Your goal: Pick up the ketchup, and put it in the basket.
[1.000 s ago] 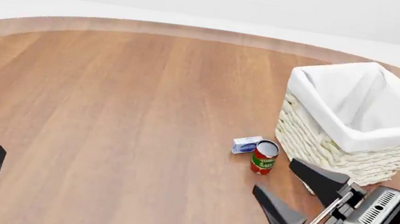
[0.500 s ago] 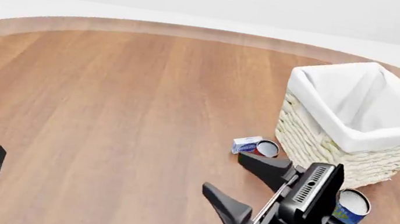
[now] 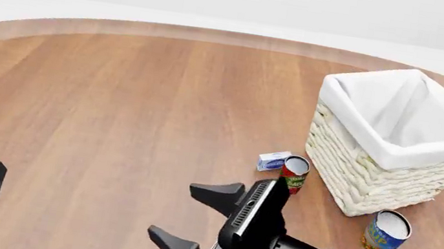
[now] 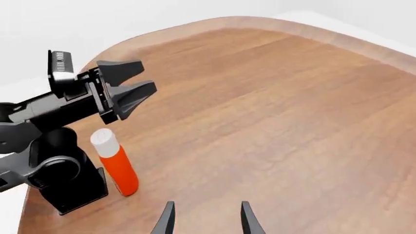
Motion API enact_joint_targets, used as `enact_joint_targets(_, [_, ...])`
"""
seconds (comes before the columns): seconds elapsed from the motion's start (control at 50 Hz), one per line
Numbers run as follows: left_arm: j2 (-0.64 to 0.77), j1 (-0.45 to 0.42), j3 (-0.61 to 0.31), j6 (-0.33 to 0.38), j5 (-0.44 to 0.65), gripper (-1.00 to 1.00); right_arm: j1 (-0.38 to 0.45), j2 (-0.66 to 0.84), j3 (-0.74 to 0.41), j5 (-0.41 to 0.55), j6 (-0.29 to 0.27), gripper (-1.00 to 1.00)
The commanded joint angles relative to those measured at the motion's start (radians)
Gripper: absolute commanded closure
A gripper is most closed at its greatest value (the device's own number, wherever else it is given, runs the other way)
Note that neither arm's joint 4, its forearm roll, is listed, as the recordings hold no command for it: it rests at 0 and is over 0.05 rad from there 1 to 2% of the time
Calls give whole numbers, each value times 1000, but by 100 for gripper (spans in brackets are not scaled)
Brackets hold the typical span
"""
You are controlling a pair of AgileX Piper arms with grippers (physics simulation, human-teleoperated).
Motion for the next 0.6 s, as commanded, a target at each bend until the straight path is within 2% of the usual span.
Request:
enact_joint_targets(0.02, [0, 0, 0, 0, 0, -100, 65, 74, -34, -25, 40, -100])
enact_joint_targets(0.4, [0, 0, 0, 0, 0, -100, 136, 138, -92, -25, 86, -100])
enact_joint_targets(0.6, [0, 0, 0, 0, 0, -100, 165, 190, -137, -28, 93, -100])
